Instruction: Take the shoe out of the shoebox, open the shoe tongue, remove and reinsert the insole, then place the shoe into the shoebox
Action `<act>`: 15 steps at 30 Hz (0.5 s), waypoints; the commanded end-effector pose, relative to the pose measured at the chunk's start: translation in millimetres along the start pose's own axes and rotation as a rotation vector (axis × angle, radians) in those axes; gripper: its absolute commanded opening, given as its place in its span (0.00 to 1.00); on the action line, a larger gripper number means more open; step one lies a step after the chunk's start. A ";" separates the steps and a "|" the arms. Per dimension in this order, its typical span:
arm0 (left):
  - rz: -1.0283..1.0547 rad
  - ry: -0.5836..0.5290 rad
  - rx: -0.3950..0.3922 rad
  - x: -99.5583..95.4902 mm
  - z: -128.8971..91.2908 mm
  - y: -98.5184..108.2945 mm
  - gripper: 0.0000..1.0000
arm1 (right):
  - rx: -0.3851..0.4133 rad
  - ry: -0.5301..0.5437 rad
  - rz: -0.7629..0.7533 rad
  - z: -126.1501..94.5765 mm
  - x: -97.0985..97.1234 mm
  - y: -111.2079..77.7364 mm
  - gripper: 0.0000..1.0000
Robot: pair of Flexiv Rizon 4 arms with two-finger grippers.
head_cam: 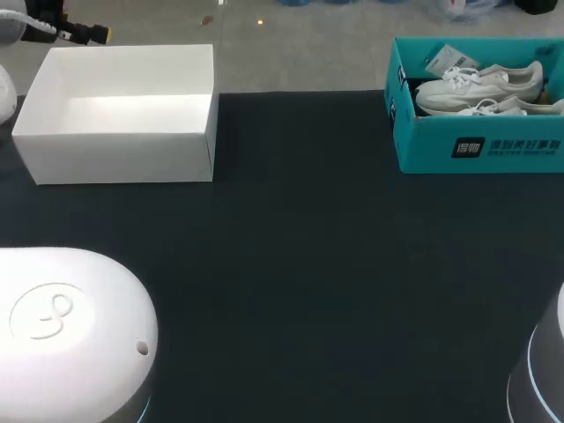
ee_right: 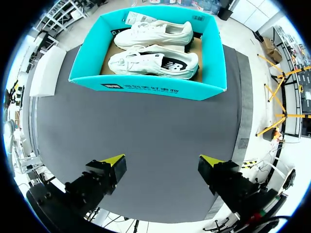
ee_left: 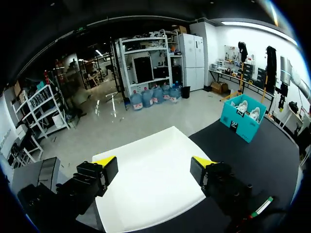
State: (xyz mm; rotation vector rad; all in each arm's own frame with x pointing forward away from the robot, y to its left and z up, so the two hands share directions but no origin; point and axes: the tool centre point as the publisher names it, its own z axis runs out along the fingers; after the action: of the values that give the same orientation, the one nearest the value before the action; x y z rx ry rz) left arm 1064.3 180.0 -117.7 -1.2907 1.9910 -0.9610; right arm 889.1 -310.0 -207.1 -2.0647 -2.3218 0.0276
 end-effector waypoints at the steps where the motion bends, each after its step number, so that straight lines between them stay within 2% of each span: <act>1: -0.917 -0.212 -0.920 2.5 4.0 -12.4 1.00 | -0.004 -0.001 0.000 0.7 0.2 -1.0 1.00; 4: -1.076 -0.180 -1.034 3.3 4.8 -14.6 1.00 | 0.010 -0.003 -0.026 3.0 4.4 -1.0 1.00; 9: -1.307 -0.150 -1.157 -3.0 10.8 -14.9 1.00 | 0.031 -0.015 -0.040 3.9 11.5 -1.6 1.00; 13: -1.454 -0.117 -1.197 -8.0 9.9 -16.5 1.00 | 0.043 -0.026 0.005 2.8 13.2 -0.6 1.00; 15: -1.519 -0.102 -1.202 -8.8 9.4 -17.0 1.00 | 0.021 -0.048 0.050 1.4 13.2 -0.4 1.00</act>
State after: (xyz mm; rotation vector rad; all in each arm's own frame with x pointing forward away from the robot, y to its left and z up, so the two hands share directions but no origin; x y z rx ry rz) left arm 1080.9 182.5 -114.3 -1.9320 1.8433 -0.8487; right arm 885.2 -299.6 -210.1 -2.0929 -2.2981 0.0912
